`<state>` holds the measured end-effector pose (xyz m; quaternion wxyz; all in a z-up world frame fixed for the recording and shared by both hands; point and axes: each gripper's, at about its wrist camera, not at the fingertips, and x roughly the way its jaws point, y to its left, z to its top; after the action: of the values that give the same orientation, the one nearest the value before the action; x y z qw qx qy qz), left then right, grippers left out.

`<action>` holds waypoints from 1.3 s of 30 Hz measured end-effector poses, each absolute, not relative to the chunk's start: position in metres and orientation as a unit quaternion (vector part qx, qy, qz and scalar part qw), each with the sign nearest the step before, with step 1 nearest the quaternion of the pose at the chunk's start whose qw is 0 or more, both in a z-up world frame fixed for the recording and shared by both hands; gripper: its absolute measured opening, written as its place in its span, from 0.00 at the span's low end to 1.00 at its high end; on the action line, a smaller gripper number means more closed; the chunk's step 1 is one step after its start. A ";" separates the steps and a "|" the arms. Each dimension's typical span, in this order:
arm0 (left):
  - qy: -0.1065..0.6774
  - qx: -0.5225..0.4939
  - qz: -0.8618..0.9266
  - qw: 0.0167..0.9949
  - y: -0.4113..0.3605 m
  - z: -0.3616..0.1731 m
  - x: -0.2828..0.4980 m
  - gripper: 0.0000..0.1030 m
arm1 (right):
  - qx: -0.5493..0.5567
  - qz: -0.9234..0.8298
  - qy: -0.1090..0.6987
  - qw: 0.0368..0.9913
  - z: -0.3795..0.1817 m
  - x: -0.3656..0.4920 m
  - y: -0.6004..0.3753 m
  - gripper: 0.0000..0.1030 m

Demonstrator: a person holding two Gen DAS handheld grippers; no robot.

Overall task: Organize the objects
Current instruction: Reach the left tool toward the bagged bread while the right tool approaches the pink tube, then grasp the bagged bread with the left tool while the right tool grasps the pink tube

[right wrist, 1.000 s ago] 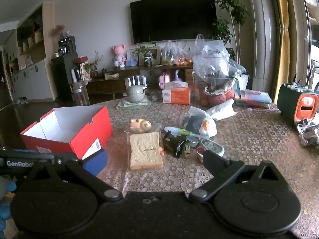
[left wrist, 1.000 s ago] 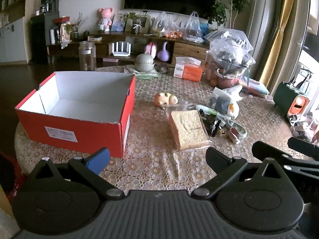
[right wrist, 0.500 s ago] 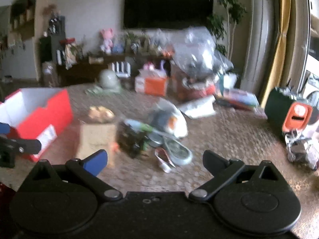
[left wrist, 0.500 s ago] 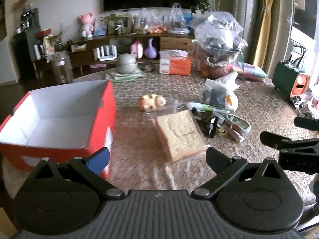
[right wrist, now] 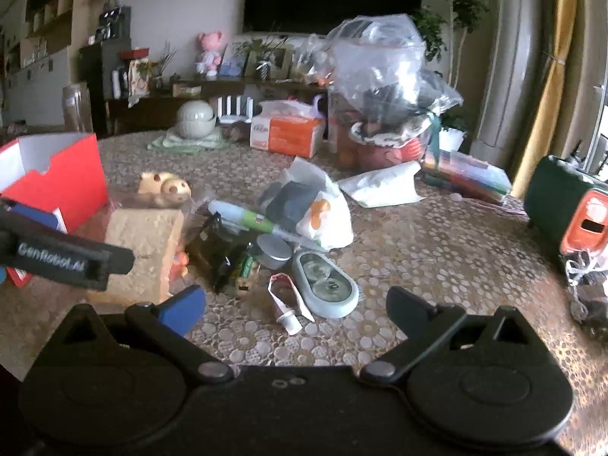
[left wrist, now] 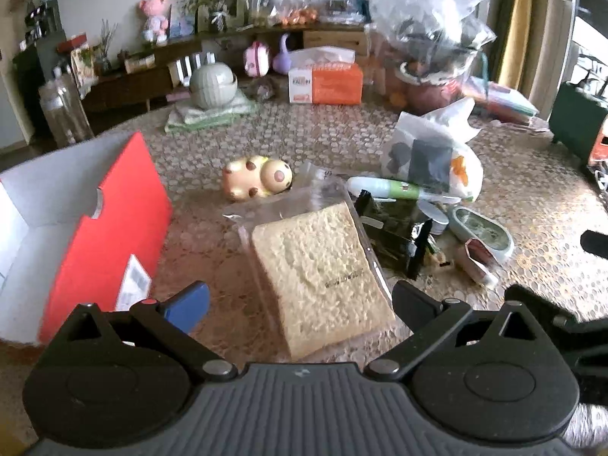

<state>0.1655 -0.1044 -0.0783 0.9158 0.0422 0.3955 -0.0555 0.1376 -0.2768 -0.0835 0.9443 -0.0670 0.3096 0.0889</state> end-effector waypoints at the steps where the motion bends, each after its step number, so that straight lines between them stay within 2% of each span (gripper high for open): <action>1: 0.398 0.040 -0.055 0.915 -0.106 -0.081 0.170 1.00 | -0.067 0.095 0.313 0.943 -0.086 0.141 -0.277 0.98; 12: 0.421 0.048 -0.042 0.905 -0.123 -0.107 0.198 1.00 | -0.097 0.112 0.327 0.933 -0.114 0.165 -0.265 0.94; 14: 0.423 0.049 -0.041 0.904 -0.123 -0.110 0.200 1.00 | -0.105 0.114 0.327 0.932 -0.117 0.167 -0.262 0.89; 18: 0.424 0.045 -0.042 0.903 -0.122 -0.112 0.202 1.00 | -0.107 0.114 0.344 0.926 -0.123 0.174 -0.259 0.65; 19: 0.424 0.045 -0.042 0.904 -0.122 -0.112 0.203 1.00 | -0.104 0.115 0.349 0.924 -0.125 0.176 -0.258 0.62; 23: 0.423 0.039 -0.044 0.904 -0.121 -0.113 0.204 1.00 | -0.117 0.111 0.343 0.926 -0.127 0.174 -0.255 0.61; 26: 0.420 0.038 -0.047 0.906 -0.120 -0.113 0.204 0.93 | -0.125 0.104 0.340 0.926 -0.126 0.175 -0.252 0.53; 28: 0.418 0.034 -0.049 0.907 -0.120 -0.112 0.202 0.83 | -0.128 0.097 0.340 0.927 -0.125 0.176 -0.252 0.44; 31: 0.413 0.028 -0.051 0.909 -0.118 -0.108 0.200 0.78 | -0.123 0.088 0.348 0.925 -0.125 0.178 -0.252 0.28; 33: 0.411 0.029 -0.045 0.910 -0.115 -0.106 0.198 0.77 | -0.121 0.082 0.350 0.925 -0.124 0.179 -0.253 0.23; 39: 0.412 0.019 -0.044 0.910 -0.103 -0.100 0.190 0.76 | -0.108 0.077 0.354 0.926 -0.113 0.171 -0.254 0.20</action>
<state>0.1901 -0.1025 -0.0999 0.9100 0.0190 0.4117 -0.0440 0.1713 -0.2542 -0.1134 0.9257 -0.1084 0.3543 0.0766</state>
